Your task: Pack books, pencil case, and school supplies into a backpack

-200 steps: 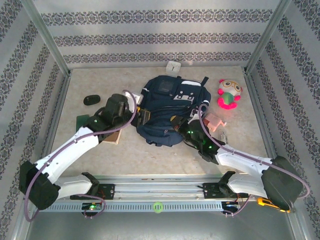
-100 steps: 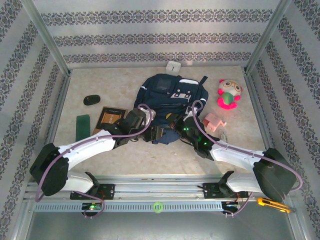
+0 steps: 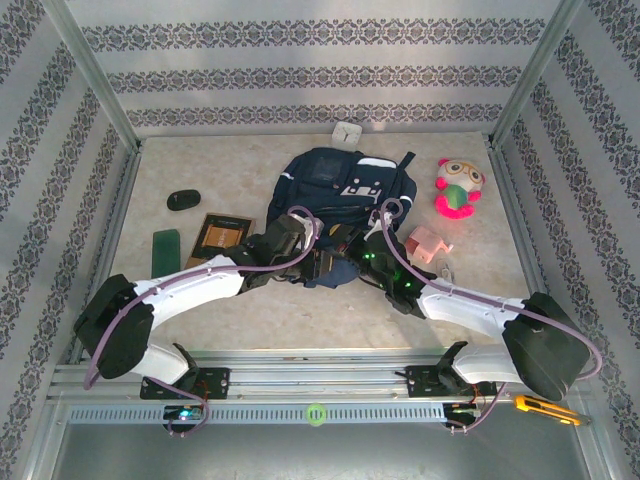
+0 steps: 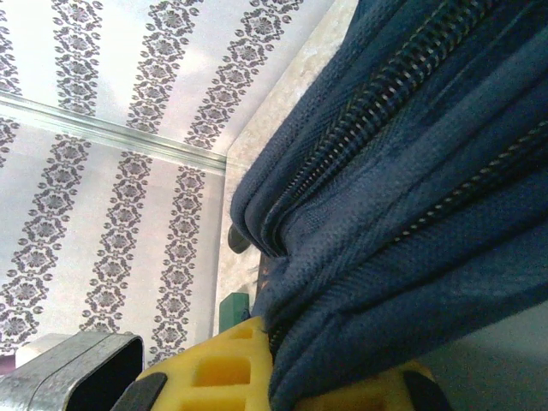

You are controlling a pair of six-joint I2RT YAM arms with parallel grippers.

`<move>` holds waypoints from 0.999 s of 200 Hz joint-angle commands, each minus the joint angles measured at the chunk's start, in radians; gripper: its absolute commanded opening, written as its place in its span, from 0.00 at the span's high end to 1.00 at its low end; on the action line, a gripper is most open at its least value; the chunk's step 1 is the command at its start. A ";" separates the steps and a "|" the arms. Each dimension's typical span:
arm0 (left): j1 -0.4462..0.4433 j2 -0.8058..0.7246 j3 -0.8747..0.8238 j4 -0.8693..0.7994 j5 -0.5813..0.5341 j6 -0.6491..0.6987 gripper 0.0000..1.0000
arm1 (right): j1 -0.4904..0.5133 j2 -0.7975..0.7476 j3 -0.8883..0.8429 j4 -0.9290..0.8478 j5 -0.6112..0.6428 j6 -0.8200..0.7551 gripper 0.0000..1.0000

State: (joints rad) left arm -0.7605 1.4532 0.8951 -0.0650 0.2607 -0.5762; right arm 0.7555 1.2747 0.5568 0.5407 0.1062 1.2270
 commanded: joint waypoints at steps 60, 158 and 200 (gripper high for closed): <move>-0.017 -0.020 0.008 0.058 -0.121 -0.059 0.92 | 0.028 -0.005 0.054 0.123 -0.058 -0.033 1.00; -0.006 -0.086 -0.027 -0.048 -0.092 -0.229 1.00 | 0.038 0.017 -0.017 0.122 -0.174 -0.211 1.00; 0.067 -0.084 -0.091 0.050 0.068 -0.294 1.00 | 0.032 0.008 -0.048 0.132 -0.229 -0.271 1.00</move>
State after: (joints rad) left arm -0.7471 1.3861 0.8333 -0.0978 0.2321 -0.8013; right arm 0.7704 1.2968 0.5274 0.5823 -0.0124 1.0321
